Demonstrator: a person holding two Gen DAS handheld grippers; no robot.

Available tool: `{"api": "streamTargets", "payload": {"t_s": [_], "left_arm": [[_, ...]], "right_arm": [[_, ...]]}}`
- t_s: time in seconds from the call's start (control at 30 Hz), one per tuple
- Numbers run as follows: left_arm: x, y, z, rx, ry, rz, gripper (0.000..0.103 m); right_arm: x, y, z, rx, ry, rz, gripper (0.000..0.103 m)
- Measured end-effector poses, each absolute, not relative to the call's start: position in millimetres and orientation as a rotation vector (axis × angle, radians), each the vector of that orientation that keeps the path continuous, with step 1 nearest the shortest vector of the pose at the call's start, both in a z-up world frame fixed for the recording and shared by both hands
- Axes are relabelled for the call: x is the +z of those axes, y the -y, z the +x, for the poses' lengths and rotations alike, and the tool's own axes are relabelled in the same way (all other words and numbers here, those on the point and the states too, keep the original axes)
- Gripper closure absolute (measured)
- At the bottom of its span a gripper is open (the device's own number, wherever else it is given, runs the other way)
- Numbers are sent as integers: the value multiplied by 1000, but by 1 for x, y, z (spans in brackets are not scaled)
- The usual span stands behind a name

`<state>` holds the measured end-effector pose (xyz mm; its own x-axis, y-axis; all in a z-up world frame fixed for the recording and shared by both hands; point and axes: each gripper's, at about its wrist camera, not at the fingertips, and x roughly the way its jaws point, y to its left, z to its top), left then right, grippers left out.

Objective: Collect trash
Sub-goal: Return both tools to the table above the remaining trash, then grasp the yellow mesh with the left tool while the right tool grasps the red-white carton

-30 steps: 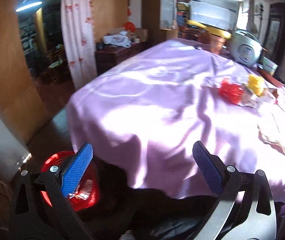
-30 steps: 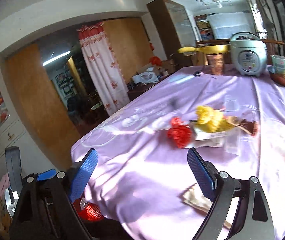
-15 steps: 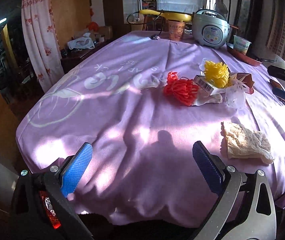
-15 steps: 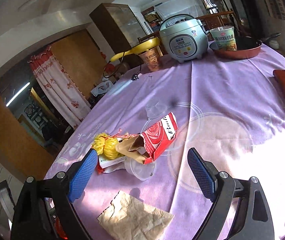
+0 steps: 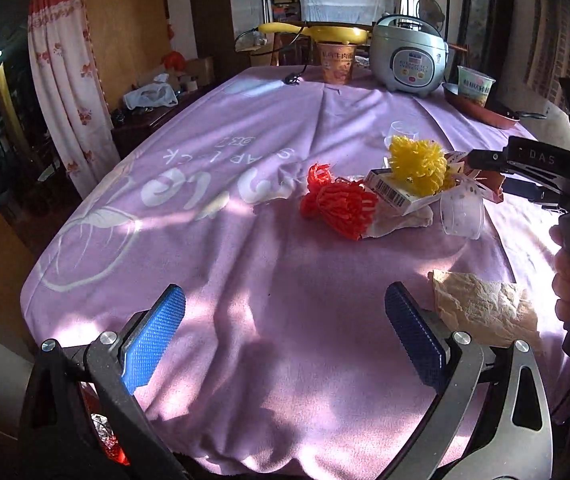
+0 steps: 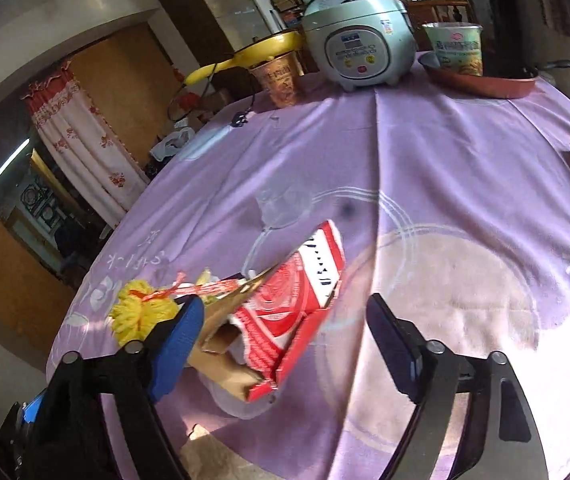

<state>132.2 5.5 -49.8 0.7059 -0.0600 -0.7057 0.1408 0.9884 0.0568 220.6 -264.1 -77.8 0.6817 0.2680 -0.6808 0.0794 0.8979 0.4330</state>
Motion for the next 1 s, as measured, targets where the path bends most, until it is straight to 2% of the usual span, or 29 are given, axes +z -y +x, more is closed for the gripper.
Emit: {"api": "streamTargets", "payload": {"t_s": [0.03, 0.13, 0.5, 0.8, 0.93, 1.0], "left_arm": [[-49, -5, 134, -118, -783, 107, 7], [-46, 1, 144, -143, -792, 98, 7], [-21, 70, 192, -293, -735, 156, 7], [-28, 113, 226, -356, -750, 174, 8], [-36, 111, 237, -368, -790, 134, 19], [-40, 107, 239, -375, -809, 121, 32]], "right_arm": [[-80, 273, 218, 91, -820, 480, 37], [-83, 295, 209, 52, -796, 529, 38], [-79, 309, 195, 89, -746, 612, 33], [-76, 313, 192, 84, -729, 634, 31], [-77, 313, 193, 84, -734, 640, 31], [-77, 313, 193, 84, -733, 638, 31]]}}
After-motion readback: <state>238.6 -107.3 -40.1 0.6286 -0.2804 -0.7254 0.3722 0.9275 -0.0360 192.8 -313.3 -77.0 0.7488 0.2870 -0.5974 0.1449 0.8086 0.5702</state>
